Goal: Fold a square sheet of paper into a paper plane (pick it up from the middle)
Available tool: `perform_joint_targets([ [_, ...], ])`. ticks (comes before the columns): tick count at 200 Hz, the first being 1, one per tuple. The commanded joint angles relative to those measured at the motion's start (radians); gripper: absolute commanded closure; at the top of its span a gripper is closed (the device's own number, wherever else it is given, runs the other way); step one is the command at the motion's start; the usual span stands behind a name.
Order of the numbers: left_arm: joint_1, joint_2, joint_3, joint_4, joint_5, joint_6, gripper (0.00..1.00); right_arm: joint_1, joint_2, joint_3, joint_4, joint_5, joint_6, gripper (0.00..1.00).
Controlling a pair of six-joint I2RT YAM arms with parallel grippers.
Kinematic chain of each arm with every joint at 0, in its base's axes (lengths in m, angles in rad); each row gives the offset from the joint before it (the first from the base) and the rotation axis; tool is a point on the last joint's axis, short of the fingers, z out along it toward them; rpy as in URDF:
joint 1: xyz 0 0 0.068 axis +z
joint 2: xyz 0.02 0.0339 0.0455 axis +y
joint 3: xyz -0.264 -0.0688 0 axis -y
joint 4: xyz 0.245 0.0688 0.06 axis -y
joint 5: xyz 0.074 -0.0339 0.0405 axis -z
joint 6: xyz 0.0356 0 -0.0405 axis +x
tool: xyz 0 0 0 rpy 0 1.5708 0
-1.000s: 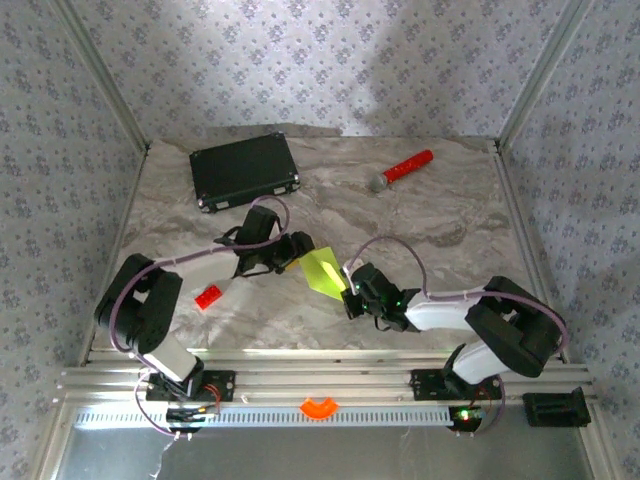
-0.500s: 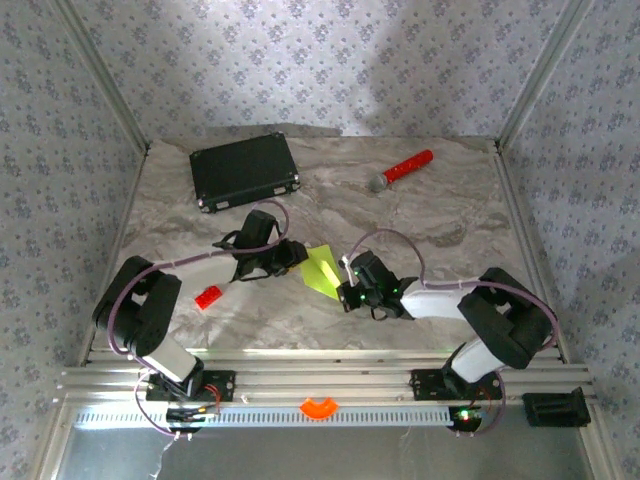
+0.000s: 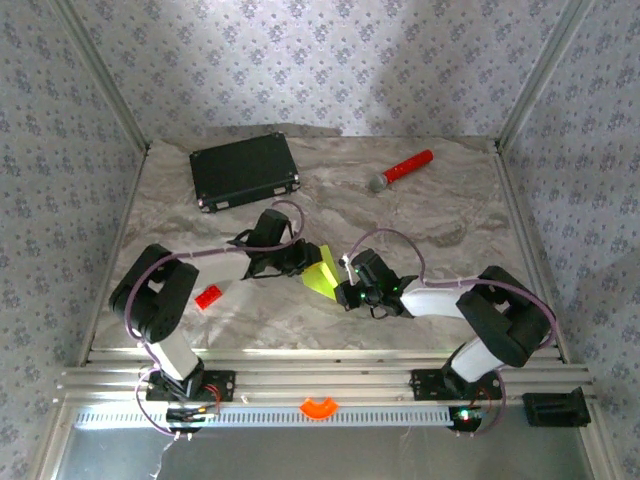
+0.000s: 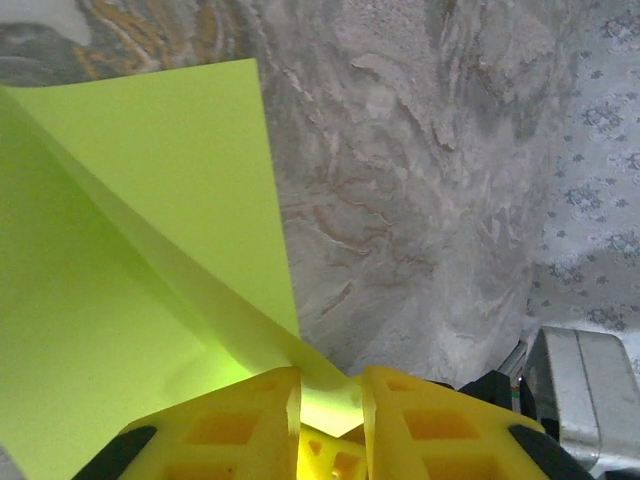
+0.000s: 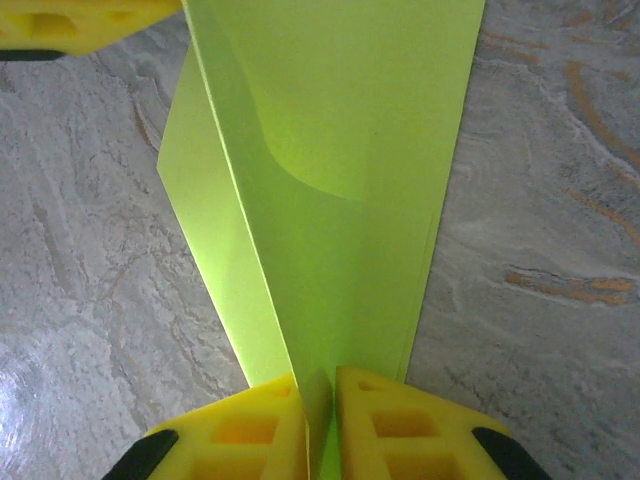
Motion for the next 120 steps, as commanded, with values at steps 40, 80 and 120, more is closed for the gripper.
perform_joint_targets([
  [40,-0.011,0.032,0.034,0.013,0.03,-0.007,0.77,0.012,-0.017,0.007,-0.028,0.008,-0.016,0.76],
  [80,-0.01,0.025,0.03,0.011,0.028,-0.003,0.77,0.027,-0.029,0.029,-0.04,0.048,-0.056,0.76],
  [120,-0.011,0.023,0.028,0.01,0.027,-0.002,0.78,0.047,-0.021,0.042,-0.064,0.074,-0.077,0.79],
])
